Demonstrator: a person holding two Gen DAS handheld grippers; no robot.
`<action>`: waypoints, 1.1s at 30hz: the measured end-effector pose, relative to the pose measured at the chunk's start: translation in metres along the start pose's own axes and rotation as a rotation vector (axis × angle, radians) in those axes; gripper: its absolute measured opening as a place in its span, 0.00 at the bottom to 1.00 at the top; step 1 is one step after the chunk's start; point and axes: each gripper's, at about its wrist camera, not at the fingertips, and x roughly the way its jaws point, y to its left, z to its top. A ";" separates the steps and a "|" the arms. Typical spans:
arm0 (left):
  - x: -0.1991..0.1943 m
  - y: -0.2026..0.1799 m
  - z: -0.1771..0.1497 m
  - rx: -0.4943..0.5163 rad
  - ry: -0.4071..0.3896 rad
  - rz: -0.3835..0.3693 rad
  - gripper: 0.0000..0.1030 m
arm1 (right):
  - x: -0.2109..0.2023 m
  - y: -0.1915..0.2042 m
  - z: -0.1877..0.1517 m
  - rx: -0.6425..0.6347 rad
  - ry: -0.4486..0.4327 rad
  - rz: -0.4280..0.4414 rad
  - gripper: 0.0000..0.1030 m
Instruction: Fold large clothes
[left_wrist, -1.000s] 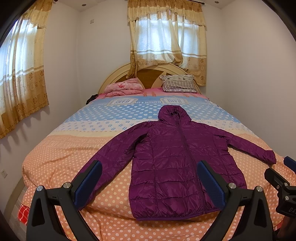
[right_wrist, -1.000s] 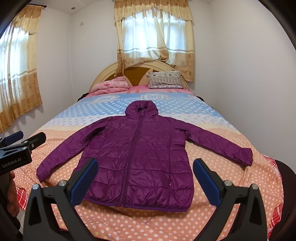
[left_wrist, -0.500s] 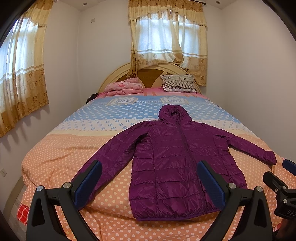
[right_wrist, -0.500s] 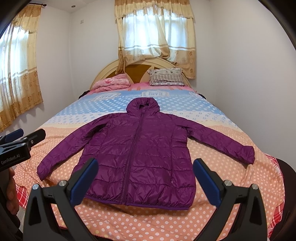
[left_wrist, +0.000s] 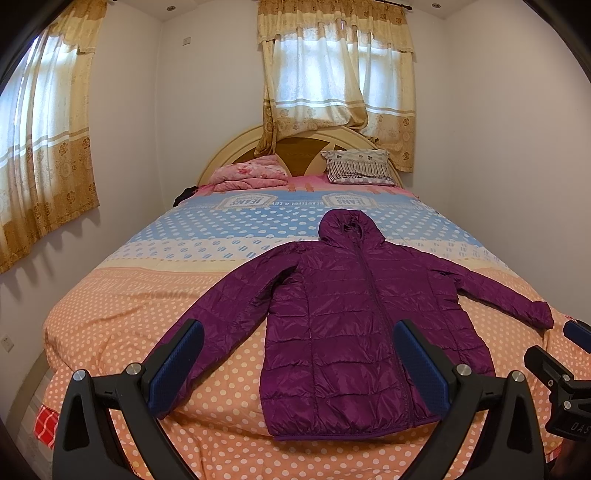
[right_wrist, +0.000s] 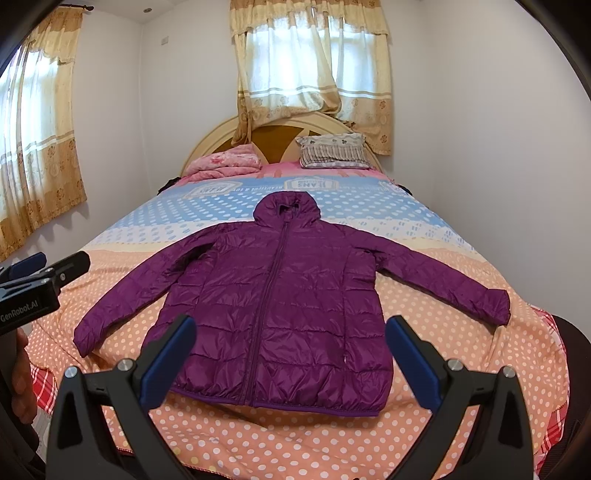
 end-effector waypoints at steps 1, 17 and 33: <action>0.000 0.000 0.000 0.000 0.000 -0.002 0.99 | 0.000 0.000 0.000 0.000 0.000 0.001 1.00; 0.003 0.001 -0.001 0.001 0.001 0.002 0.99 | 0.004 0.002 -0.002 -0.006 0.013 0.003 1.00; 0.014 0.001 -0.008 0.006 0.021 0.000 0.99 | 0.010 -0.001 -0.004 -0.007 0.029 0.005 1.00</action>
